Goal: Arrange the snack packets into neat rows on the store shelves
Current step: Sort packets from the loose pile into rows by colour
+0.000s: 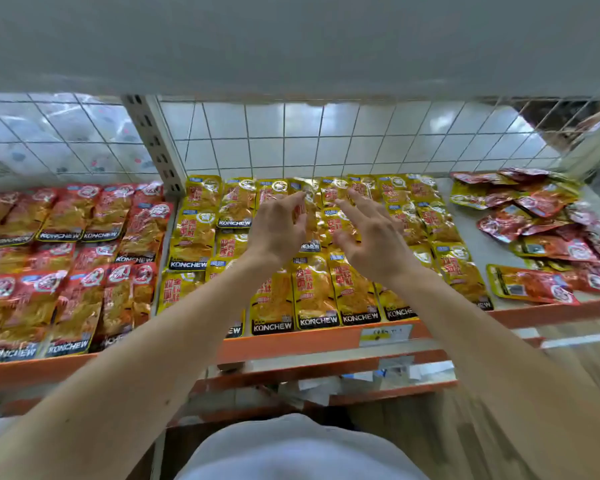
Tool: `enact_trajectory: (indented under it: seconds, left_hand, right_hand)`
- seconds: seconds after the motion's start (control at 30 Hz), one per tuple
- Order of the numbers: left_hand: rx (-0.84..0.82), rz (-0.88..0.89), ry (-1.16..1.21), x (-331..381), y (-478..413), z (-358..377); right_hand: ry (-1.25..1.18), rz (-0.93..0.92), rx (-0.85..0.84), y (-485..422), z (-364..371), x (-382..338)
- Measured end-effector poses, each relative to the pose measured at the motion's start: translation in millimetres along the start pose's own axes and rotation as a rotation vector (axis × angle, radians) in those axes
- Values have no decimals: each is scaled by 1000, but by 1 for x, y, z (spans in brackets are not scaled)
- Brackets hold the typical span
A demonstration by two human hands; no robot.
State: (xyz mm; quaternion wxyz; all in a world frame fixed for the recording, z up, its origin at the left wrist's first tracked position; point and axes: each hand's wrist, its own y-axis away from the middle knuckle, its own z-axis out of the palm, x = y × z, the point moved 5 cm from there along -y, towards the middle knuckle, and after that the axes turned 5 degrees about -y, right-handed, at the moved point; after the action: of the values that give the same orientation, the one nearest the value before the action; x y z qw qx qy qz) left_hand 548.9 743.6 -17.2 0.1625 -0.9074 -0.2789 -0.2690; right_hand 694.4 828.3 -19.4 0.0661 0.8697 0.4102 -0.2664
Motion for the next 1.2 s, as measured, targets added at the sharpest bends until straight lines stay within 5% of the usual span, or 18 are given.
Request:
enact_trajectory:
  seconds: [0.3, 0.6, 1.2]
  left_hand:
    - [-102, -78, -486, -2, -32, 34]
    - [-242, 36, -592, -2, -10, 35]
    - [-296, -81, -556, -1, -16, 51]
  right_hand:
    - [125, -56, -152, -40, 2, 35]
    - [204, -116, -218, -49, 23, 26]
    - [327, 2, -333, -53, 37, 50]
